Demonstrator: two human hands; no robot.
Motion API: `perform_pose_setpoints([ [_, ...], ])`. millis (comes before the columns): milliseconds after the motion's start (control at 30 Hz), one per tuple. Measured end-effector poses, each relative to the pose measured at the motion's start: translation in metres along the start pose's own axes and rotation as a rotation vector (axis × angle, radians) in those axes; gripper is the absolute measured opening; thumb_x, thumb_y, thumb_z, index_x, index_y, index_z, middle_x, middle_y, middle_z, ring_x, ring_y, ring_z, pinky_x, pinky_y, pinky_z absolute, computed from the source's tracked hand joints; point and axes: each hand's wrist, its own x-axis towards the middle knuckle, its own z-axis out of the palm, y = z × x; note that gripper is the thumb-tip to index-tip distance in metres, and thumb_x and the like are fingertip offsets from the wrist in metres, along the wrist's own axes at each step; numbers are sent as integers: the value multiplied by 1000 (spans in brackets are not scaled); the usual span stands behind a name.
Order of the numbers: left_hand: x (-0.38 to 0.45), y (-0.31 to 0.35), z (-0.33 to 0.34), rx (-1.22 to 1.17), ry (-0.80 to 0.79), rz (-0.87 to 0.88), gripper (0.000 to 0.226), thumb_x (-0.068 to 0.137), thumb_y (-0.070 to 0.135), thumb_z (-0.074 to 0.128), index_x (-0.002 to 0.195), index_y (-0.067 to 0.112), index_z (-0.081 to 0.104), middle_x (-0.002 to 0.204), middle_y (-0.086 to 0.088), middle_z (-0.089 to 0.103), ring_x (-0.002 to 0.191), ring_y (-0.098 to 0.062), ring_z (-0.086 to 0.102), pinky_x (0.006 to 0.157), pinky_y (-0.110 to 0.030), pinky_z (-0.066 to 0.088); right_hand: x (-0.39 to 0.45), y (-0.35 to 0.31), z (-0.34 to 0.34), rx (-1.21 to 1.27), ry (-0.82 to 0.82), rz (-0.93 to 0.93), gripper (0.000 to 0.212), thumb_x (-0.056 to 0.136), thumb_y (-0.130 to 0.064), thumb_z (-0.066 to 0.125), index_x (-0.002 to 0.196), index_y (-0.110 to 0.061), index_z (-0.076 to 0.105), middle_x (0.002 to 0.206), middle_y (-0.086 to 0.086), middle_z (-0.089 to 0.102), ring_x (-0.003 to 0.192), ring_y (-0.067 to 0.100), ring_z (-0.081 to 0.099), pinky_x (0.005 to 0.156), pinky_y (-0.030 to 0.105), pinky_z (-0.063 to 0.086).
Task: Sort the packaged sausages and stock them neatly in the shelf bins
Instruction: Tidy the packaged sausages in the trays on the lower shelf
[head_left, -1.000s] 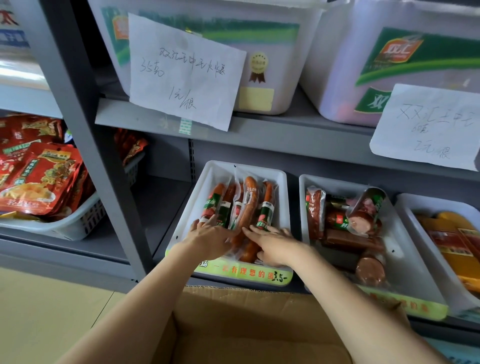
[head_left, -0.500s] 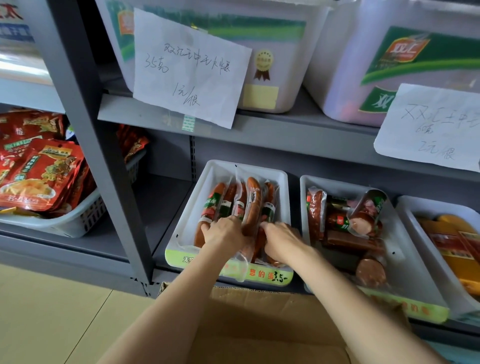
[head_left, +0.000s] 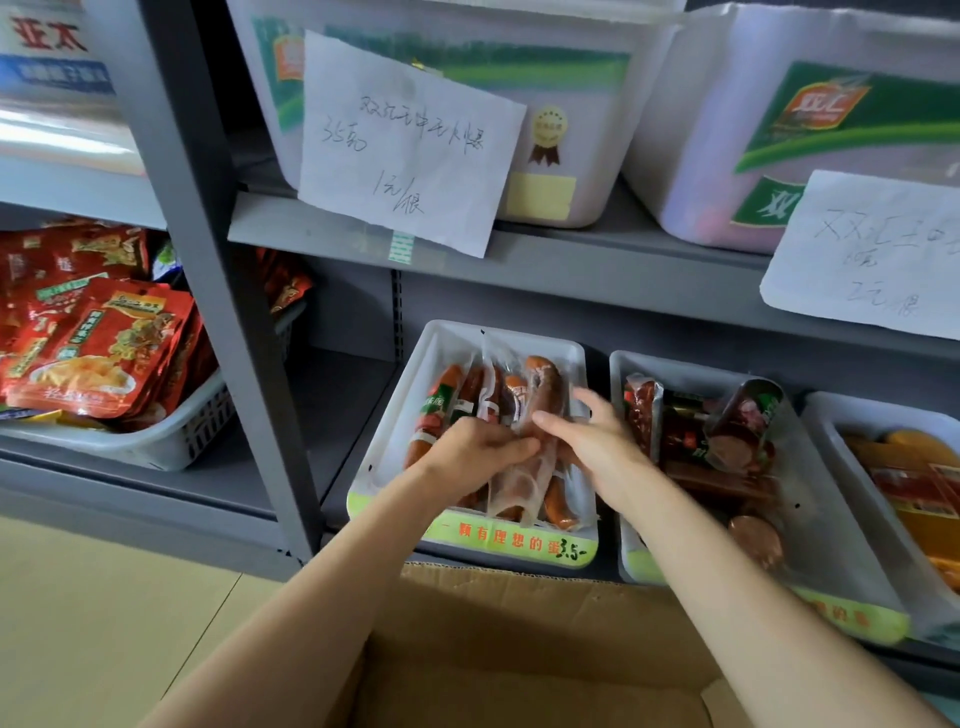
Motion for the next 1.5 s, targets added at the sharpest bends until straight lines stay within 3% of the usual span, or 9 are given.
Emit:
perform_pose_setpoints([
  [167,12,-6,9,126,-18,-11,34,96,29,50,123,14,61,118,-4,63,107,-16,57,92,-22,43,-4,1,-32,278,5,10,69,83,3,65,143,-18,36,106,6,60,104,23,60,102,42,44],
  [300,33,-16,21,747,-89,-152,47,92,48,49,120,11,58,114,-7,63,103,-23,59,92,-34,43,0,11,-41,-99,64,-12,72,83,-3,68,144,-24,35,142,12,44,125,26,47,107,42,38],
  [433,47,-12,40,1018,-78,-184,58,90,44,56,137,15,39,123,-6,59,113,-24,56,107,-42,31,0,9,-40,-231,20,-48,71,86,-6,65,146,-24,31,145,10,40,130,24,42,108,38,37],
  [600,55,-1,20,765,-99,-225,53,85,35,65,124,3,49,114,-8,61,99,-21,58,79,-25,44,5,14,-34,-278,10,-74,69,87,-7,64,145,-24,32,142,10,44,126,26,46,103,37,41],
  [833,45,-19,-11,509,47,-260,33,80,39,68,82,10,53,65,3,54,58,-8,52,52,-17,40,5,10,-16,-216,107,-127,58,91,-4,56,143,-22,37,142,9,42,130,24,41,99,29,36],
  [1133,44,-22,17,699,-21,-217,34,88,36,59,106,8,57,101,-12,61,91,-25,58,72,-29,44,10,2,-8,-858,15,-312,24,89,-13,59,110,-5,67,118,11,61,108,26,56,91,31,43],
  [1200,45,-25,19,769,-9,-180,49,88,40,58,130,16,48,119,-11,60,108,-27,57,83,-33,45,7,4,-14,-919,-147,-289,40,87,-24,65,125,-11,59,130,6,55,118,26,52,98,35,42],
  [1300,44,-30,18,871,-3,-126,54,91,44,51,141,31,36,134,-7,50,126,-29,41,101,-38,38,4,12,-20,-1047,-347,-174,87,85,-43,64,152,-21,13,159,2,8,145,28,13,116,43,13],
  [1500,31,-29,11,897,-99,-55,57,93,29,45,146,37,24,150,2,31,136,-28,24,106,-43,31,20,28,-9,-1387,-353,-108,87,92,-52,48,151,-21,-8,159,4,-10,145,20,-17,113,49,-14],
])
